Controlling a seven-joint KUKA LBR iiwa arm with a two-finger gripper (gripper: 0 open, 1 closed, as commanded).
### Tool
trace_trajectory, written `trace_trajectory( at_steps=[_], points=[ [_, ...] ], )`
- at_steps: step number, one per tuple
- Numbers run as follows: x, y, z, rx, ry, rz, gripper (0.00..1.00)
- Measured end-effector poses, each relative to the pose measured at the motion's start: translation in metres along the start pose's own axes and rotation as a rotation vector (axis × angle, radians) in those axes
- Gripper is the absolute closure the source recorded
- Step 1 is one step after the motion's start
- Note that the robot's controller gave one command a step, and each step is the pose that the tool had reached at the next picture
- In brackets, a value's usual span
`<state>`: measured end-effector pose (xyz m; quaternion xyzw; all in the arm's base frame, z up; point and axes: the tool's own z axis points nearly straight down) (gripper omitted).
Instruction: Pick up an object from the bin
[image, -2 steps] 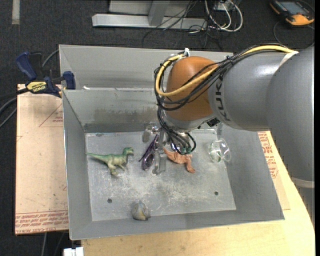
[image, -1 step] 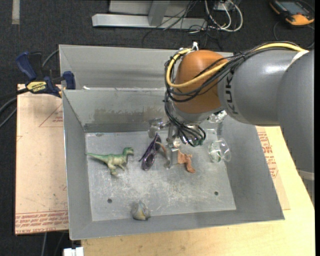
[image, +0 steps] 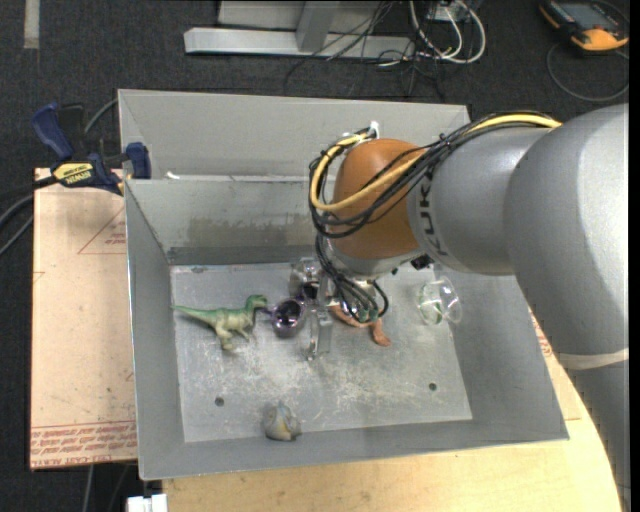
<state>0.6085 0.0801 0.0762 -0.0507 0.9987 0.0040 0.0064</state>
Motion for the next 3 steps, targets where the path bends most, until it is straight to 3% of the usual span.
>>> trace_trajectory(
  at_steps=[1,2,3],
  points=[
    [-0.038,0.006,0.006,0.004,-0.002,-0.108,1.0],
    [-0.038,0.006,0.006,0.003,-0.002,-0.108,1.0],
    [-0.039,0.026,-0.134,0.003,-0.006,-0.119,1.0]
  ],
)
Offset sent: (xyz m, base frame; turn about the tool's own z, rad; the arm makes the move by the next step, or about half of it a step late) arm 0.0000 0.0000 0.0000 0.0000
